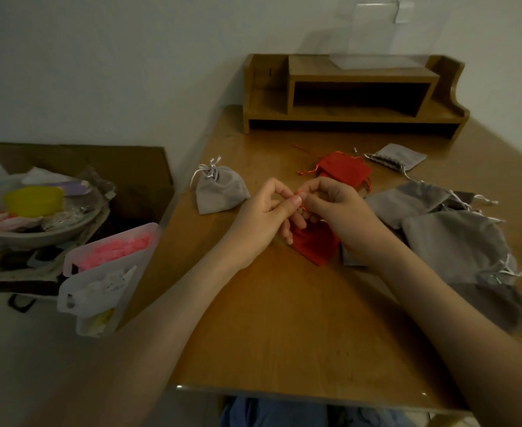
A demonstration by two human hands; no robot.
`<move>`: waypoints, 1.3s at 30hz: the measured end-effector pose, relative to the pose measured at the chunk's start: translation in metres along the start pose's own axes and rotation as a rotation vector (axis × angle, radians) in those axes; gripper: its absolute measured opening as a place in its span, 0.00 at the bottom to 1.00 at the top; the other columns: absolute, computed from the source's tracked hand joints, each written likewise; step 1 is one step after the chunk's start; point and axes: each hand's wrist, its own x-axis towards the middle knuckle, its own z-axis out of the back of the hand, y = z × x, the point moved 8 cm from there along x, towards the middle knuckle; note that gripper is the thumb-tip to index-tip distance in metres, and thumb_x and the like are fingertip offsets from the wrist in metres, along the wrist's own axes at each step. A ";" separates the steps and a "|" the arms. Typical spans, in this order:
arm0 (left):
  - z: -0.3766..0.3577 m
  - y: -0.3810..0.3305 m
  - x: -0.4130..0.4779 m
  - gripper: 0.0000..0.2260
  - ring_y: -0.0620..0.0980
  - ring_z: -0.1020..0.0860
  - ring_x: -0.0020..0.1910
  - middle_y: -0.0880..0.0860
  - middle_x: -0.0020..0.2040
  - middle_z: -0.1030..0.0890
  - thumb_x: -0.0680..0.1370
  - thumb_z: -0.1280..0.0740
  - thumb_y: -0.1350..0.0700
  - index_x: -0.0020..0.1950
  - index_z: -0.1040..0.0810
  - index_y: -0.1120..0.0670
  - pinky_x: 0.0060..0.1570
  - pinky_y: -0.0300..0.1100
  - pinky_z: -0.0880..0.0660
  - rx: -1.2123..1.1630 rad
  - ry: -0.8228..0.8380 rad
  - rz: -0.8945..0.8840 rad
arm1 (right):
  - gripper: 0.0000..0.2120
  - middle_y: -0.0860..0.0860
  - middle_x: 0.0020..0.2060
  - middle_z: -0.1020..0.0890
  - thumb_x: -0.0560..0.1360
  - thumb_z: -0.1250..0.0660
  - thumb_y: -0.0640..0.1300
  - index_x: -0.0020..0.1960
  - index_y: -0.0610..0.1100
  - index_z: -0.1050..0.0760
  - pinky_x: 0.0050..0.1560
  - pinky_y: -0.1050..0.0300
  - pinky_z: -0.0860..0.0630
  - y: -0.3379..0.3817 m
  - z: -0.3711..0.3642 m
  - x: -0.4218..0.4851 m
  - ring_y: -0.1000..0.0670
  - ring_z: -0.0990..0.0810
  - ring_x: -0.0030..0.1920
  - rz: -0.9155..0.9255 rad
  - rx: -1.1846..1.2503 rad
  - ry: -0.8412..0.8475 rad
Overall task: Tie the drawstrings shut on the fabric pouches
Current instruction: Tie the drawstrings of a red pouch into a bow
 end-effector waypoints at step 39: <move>0.012 0.011 0.005 0.05 0.41 0.28 0.29 0.48 0.37 0.20 0.80 0.38 0.61 0.54 0.24 0.54 0.34 0.35 0.27 -0.223 -0.110 0.153 | 0.12 0.50 0.32 0.28 0.81 0.44 0.36 0.48 0.48 0.24 0.30 0.62 0.31 0.009 0.018 0.000 0.54 0.30 0.30 0.066 -0.099 -0.056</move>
